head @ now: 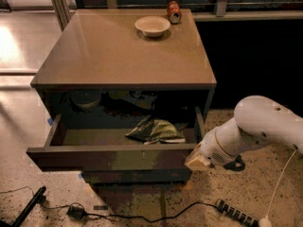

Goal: Close top drawer

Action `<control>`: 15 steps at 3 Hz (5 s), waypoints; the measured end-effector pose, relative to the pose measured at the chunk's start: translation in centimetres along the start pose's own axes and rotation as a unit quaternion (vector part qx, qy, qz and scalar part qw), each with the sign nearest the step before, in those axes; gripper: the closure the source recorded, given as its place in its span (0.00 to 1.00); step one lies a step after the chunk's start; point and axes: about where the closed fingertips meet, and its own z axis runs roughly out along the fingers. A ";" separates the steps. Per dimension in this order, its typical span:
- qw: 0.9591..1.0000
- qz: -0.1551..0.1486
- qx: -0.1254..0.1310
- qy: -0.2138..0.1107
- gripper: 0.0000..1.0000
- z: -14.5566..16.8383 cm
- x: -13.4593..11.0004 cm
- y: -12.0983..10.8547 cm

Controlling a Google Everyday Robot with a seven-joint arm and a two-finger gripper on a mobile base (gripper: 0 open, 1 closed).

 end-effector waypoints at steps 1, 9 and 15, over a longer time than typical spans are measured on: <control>1.000 0.000 0.000 0.000 0.18 0.0 0.0 0.0; 0.996 0.028 0.051 -0.074 1.00 3.4 -3.4 -5.2; 0.995 0.028 0.055 -0.076 0.00 3.5 -3.5 -5.4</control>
Offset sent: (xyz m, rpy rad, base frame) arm 0.0000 0.0000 0.0000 0.0000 0.0000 0.0000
